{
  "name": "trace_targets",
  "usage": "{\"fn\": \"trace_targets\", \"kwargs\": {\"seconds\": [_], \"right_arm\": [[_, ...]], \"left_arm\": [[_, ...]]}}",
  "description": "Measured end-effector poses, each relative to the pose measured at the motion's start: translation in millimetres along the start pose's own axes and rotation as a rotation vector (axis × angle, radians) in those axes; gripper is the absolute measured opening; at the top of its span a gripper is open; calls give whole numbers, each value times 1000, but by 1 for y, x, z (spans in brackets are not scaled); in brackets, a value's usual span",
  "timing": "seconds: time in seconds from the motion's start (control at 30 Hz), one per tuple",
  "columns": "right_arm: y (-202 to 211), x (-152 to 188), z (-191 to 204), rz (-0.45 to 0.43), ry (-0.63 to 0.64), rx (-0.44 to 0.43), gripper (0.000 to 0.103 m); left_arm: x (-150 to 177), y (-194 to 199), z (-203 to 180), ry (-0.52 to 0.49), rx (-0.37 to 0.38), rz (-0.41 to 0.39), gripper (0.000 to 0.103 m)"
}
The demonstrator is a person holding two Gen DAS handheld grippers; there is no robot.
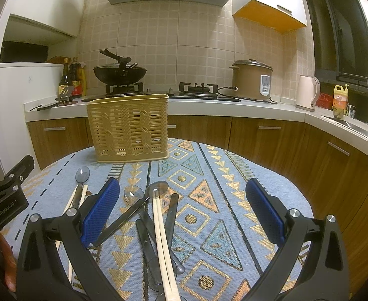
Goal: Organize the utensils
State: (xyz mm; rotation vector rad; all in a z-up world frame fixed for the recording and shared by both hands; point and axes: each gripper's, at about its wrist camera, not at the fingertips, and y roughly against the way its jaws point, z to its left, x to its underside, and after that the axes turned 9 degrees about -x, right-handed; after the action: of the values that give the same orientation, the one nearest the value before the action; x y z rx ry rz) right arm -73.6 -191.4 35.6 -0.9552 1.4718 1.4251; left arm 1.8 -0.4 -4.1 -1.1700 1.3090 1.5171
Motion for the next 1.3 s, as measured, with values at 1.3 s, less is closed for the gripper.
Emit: {"fn": "trace_targets", "kwargs": {"seconds": [1.3], "right_arm": [[-1,-1,2,5,12,2,97]], "left_arm": [[1,-4,-1,0,2,17,95]]}}
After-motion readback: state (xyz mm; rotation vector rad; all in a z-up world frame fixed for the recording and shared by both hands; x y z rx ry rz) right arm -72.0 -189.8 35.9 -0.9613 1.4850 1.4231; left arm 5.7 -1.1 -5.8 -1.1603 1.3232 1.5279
